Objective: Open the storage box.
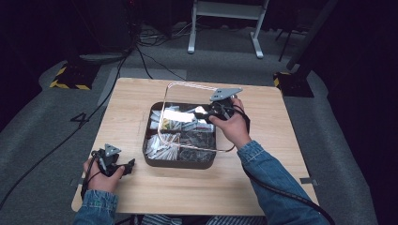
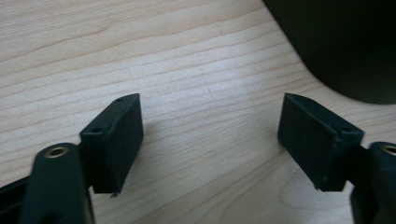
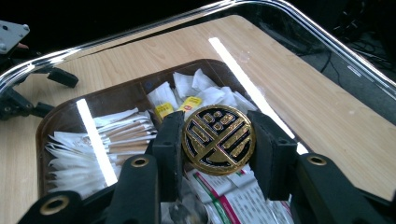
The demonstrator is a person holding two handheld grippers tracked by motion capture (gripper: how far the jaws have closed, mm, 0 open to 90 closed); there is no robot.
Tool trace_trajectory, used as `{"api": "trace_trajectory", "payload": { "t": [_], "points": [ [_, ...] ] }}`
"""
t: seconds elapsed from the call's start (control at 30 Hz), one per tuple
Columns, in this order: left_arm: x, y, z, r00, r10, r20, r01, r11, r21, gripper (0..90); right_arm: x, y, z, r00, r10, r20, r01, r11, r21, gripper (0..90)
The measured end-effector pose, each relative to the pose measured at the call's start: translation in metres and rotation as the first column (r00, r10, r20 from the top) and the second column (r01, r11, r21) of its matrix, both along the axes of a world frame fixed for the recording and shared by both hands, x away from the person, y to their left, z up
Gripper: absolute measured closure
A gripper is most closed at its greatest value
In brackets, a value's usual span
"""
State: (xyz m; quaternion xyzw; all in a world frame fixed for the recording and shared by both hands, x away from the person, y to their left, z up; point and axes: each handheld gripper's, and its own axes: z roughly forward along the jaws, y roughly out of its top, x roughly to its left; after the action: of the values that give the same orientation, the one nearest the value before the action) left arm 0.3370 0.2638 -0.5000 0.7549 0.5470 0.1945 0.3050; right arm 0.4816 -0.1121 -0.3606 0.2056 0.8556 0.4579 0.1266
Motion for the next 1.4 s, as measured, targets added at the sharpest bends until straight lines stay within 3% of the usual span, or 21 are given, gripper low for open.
{"api": "trace_trajectory", "payload": {
  "t": [0.2, 0.5, 0.6, 0.77, 1.0, 1.4],
  "points": [
    [0.0, -0.001, 0.008, 0.9997, 0.002, 0.023, -0.002, 0.9998, -0.019, 22.4, -0.002, -0.02, 0.008, 0.9999, -0.015, 0.007, 0.015, 1.0, 0.005, 58.9],
    [0.001, -0.003, 0.008, 0.9994, 0.005, 0.033, -0.005, 0.9999, -0.01, 22.5, 0.0, -0.054, 0.022, 0.999, -0.043, 0.008, 0.043, 0.999, 0.018, 58.8],
    [-0.001, 0.0, 0.009, 0.9979, 0.016, 0.062, -0.016, 0.9999, -0.003, 22.6, 0.0, -0.064, 0.023, 0.9984, -0.056, 0.005, 0.056, 0.998, 0.017, 58.8],
    [-0.002, 0.005, 0.008, 0.9966, 0.041, 0.071, -0.041, 0.9991, -0.002, 23.0, 0.004, -0.082, 0.023, 0.9963, -0.086, 0.0, 0.086, 0.996, 0.025, 58.8],
    [-0.001, 0.005, 0.003, 0.9981, 0.036, 0.05, -0.037, 0.9993, 0.01, 22.6, 0.009, -0.105, 0.023, 0.9925, -0.122, -0.008, 0.122, 0.992, 0.015, 58.8],
    [0.003, 0.003, -0.003, 0.9991, 0.018, 0.038, -0.019, 0.9995, 0.024, 20.1, 0.013, -0.144, 0.006, 0.9793, -0.201, -0.023, 0.201, 0.979, -0.018, 58.8]
  ]
}}
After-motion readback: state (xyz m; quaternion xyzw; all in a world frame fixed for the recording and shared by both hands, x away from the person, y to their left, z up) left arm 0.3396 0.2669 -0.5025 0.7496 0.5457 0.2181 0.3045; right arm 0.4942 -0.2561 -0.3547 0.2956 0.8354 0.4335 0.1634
